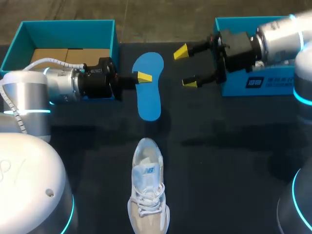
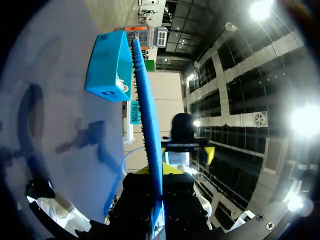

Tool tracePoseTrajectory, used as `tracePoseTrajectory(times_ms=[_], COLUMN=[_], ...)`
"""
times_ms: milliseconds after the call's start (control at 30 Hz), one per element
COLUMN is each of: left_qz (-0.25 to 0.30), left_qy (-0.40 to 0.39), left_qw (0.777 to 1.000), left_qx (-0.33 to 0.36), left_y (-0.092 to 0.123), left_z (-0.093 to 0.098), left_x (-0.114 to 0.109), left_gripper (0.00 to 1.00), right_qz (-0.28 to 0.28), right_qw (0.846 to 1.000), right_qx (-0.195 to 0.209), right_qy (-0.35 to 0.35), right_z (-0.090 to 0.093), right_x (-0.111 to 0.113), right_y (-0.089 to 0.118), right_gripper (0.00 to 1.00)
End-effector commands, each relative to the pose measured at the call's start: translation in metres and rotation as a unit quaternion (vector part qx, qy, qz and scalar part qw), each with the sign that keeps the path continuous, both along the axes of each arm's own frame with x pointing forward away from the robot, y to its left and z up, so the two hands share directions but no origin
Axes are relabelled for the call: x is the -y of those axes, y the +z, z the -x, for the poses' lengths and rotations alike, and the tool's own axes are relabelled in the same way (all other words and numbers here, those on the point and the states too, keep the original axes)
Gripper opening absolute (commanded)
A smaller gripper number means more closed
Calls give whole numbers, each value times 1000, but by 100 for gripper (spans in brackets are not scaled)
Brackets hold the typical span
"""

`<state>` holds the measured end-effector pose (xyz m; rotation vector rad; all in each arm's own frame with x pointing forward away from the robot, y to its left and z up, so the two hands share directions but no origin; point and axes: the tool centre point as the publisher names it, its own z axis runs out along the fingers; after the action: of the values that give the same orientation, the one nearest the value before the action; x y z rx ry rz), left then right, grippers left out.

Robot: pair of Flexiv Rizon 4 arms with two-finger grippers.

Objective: Take the shoe out of the shoebox, open the shoe tongue, remove and reinsert the insole, then place the shoe into the shoebox

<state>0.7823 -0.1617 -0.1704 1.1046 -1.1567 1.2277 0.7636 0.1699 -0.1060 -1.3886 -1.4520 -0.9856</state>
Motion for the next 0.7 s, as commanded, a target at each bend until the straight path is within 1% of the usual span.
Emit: tracePoseTrajectory(times_ms=[33,100,233,333,433,467,500,567,600,633,667,700], left_qz=[-2,-2,-2,-2,-2,-2,-2,-2,-2,-2,-2,-2], left_qy=[0,0,0,0,0,0,0,0,0,0,0,0], left_qw=[1000,1000,1000,1000,1000,1000,1000,1000,1000,1000,1000,1000], left_qx=[0,0,0,0,0,0,0,0,0,0,0,0], left_y=[1,1,1,1,1,1,1,1,1,1,1,1], left_z=[1,1,1,1,1,1,1,1,1,1,1,1], left_x=[-1,-1,-1,-1,-1,-1,-1,-1,-1,-1,-1,-1], left_gripper=[0,0,0,0,0,0,0,0,0,0,0,0], right_qz=[156,195,285,342,388,399,423,455,478,493,498,518], right_qw=[986,978,954,934,916,911,900,885,873,865,863,851], right_qx=[-19,-27,-42,-46,-60,-59,-69,-70,-75,-73,-70,-72], right_qy=[48,64,88,89,83,81,75,67,62,60,56,49], right_z=[-12,-15,-21,-22,-22,-21,-20,-18,-16,-15,-14,-11], right_x=[-10,-16,-32,-41,-50,-52,-56,-62,-66,-70,-72,-75], right_y=[36,45,66,77,86,89,93,100,104,107,109,113], right_gripper=[100,100,100,100,100,100,100,100,100,100,100,100])
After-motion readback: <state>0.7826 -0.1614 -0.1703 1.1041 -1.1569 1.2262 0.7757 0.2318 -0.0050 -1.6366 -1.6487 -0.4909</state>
